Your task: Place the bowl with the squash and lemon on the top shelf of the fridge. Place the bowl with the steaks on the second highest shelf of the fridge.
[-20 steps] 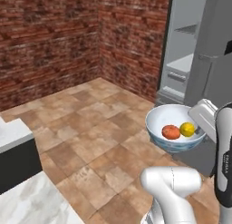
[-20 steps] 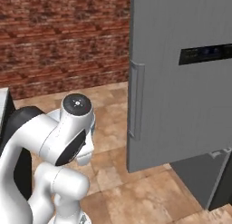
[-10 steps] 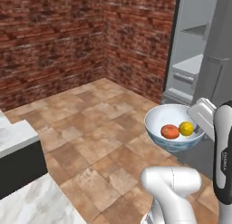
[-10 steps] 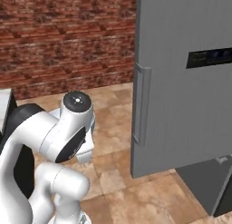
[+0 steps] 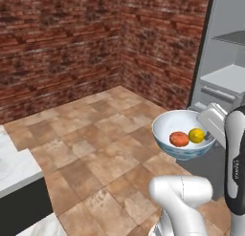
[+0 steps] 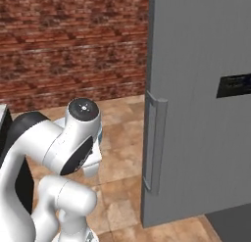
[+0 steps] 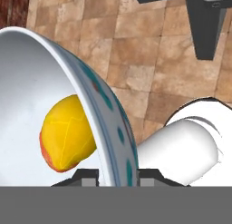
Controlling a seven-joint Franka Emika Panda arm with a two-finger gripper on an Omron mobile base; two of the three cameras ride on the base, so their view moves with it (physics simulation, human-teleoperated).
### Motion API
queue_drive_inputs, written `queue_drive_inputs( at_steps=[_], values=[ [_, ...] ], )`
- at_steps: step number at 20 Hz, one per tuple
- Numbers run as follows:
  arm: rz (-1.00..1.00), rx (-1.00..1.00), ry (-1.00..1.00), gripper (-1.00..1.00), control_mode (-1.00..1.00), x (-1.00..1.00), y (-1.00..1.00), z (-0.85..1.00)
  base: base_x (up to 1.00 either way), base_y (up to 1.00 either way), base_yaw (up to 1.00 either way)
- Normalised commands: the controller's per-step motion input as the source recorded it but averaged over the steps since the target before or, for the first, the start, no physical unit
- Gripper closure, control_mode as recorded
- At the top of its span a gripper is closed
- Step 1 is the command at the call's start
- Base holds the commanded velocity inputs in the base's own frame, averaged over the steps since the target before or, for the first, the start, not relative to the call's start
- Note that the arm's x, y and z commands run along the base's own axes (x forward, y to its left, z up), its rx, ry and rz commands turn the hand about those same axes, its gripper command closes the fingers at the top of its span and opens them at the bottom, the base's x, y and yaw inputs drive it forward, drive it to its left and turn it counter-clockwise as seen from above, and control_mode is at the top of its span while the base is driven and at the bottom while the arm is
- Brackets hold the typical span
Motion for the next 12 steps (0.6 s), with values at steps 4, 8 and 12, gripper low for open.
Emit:
queue_drive_inputs(
  at_steps=[4,8,12],
  values=[
    [0.0,0.0,0.0,1.0,1.0,0.0,0.0,0.0,1.0,0.6,-0.02],
    [0.0,0.0,0.0,1.0,1.0,0.0,0.0,0.0,1.0,0.44,-0.04],
    [0.0,0.0,0.0,1.0,1.0,0.0,0.0,0.0,0.99,-0.19,0.1]
  ],
)
